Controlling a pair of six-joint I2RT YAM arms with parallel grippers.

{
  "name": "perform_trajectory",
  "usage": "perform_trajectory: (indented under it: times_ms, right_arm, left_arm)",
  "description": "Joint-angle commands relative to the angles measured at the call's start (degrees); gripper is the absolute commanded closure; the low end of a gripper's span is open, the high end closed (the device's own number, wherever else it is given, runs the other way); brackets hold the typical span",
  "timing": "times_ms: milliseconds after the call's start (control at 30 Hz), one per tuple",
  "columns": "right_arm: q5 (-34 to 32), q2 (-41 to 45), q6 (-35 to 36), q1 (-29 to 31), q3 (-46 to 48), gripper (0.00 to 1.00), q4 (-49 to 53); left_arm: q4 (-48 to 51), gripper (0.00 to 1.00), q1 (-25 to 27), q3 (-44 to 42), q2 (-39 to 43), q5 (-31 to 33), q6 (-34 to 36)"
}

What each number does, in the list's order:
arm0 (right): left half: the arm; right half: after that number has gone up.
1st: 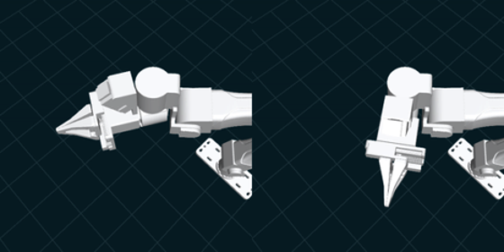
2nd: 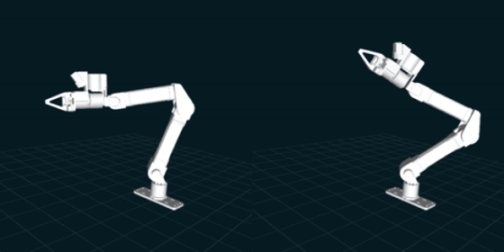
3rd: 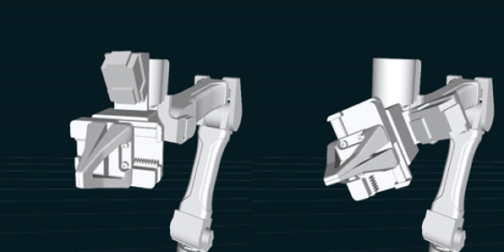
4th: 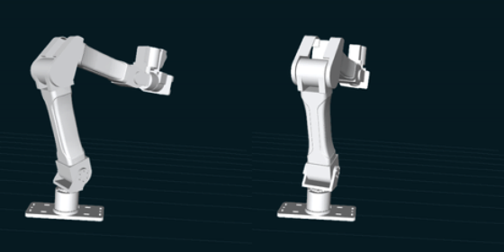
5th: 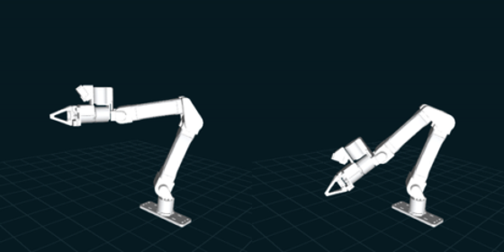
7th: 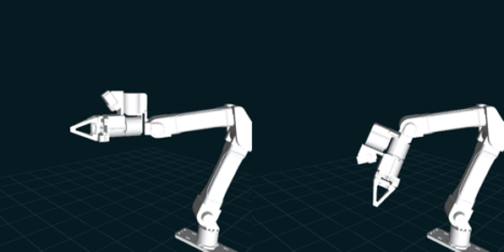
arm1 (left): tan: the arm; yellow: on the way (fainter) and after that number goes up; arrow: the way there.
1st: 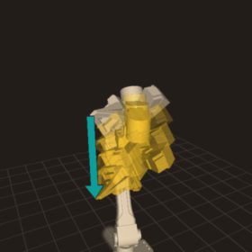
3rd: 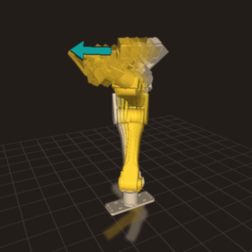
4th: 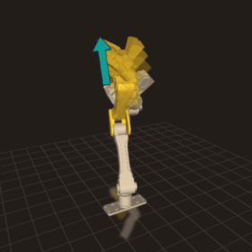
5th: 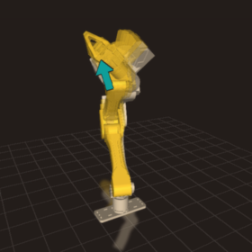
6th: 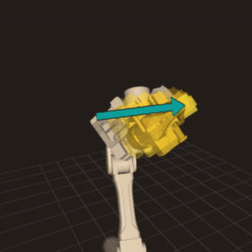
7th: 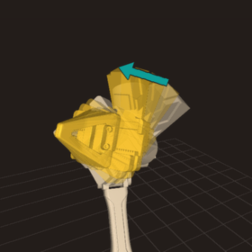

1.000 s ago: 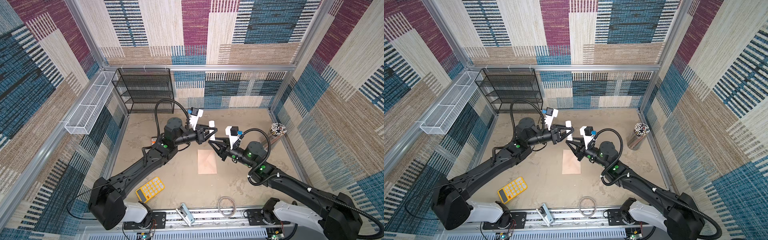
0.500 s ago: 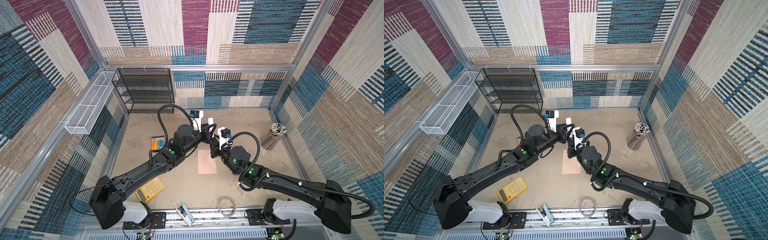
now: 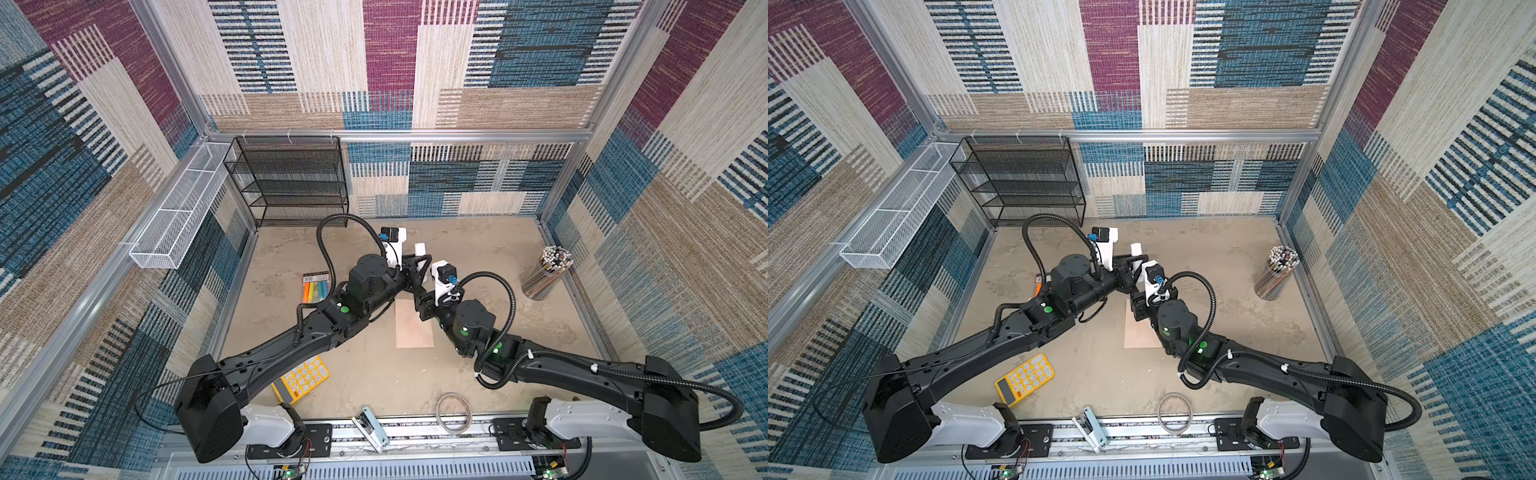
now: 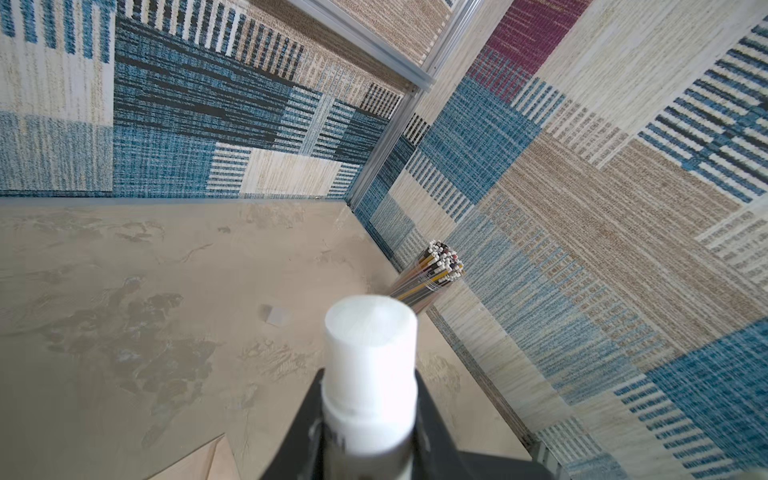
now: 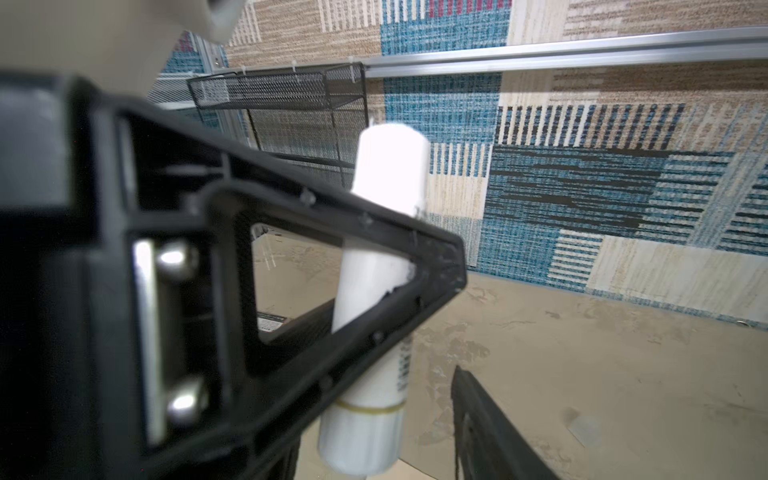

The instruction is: Place the letter into the envelope and seal it

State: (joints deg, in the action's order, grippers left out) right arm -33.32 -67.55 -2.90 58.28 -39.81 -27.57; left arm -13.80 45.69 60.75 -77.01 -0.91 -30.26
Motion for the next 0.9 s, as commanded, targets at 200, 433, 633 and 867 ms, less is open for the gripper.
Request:
perform_trajectory:
  times_ms: [200,433,633,867]
  right_arm:
    - [18.3,12.0,-1.3,-2.7,7.3,0.42,-2.8]
    - [39.7,12.9,-3.7,-9.3,3.9,0.47,2.2]
    - [53.0,9.3,-10.4,-14.4,3.1,0.47,-1.0]
    - [60.6,6.3,-18.1,-18.9,4.4,0.49,-10.0]
  left_arm:
    - [1.0,1.0,-6.8,-0.1,3.5,-13.0,-1.3]
    - [-16.1,1.0,-13.6,-3.7,0.7,-35.7,-11.0]
    - [-23.9,1.0,-14.2,-4.8,-1.3,-43.5,-12.5]
    - [-26.8,1.0,-14.2,-6.3,-1.4,-46.5,-13.1]
